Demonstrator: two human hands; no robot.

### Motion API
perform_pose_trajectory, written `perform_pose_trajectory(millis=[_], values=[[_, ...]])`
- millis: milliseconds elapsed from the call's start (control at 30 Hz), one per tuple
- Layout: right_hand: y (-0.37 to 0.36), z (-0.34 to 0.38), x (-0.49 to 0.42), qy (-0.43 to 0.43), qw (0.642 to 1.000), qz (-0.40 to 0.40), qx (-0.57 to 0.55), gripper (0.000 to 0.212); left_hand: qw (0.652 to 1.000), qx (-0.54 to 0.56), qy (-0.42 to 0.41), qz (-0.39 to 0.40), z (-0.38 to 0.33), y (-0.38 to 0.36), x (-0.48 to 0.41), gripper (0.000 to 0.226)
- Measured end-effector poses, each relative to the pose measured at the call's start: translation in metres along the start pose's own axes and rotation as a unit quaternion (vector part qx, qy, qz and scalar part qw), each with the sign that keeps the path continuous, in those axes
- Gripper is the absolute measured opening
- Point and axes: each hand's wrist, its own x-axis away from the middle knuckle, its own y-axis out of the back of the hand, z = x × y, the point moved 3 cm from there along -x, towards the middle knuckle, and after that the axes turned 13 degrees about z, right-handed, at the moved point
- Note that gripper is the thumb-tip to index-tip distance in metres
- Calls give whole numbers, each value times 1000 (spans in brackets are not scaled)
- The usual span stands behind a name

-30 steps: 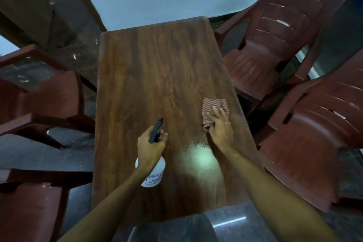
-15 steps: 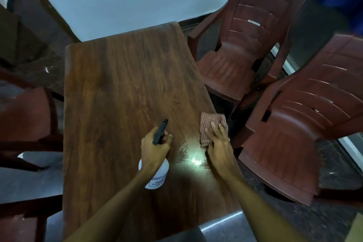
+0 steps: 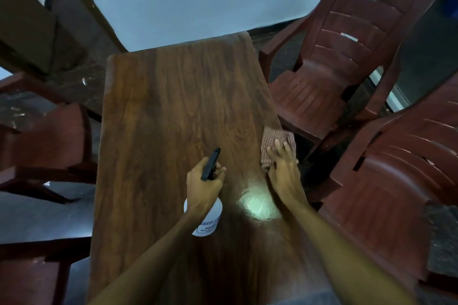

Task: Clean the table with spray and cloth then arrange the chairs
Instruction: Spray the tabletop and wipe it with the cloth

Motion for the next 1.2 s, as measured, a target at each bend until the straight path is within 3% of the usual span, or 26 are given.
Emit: perform_pose_trajectory(millis=[100,200,367,433,533,700,867,1000,1067,1200], values=[[-38,27,61,46,999,-10,24,58,1000,-7,5,-21,9,20,-1,12],[-80,45,57,128,991,33,6,56,999,-20,10,-33,22,42,1,14],[-68,80,-21,-18,1000,-17,-17,55,998,-19,9,-52,44,90,11,15],[-87,115,-26,10,1000,4,-3,57,998,-22,14,-60,55,113,14,16],[-122,157,-21,116,991,62,33,58,997,-14,10,-69,75,150,17,17],[-136,216,-42,-3,1000,19,11,53,997,7,-1,-72,114,224,13,14],[-200,289,-27,122,985,107,65,59,999,23,-8,-31,158,292,-2,14],[-204,317,-37,-8,997,72,-21,58,1000,17,-15,-5,174,341,-13,16],[-216,330,-24,-31,998,50,-5,58,1000,19,-18,4,177,355,-18,17],[-262,362,25,97,990,87,44,64,1000,21,-15,18,182,378,-31,15]])
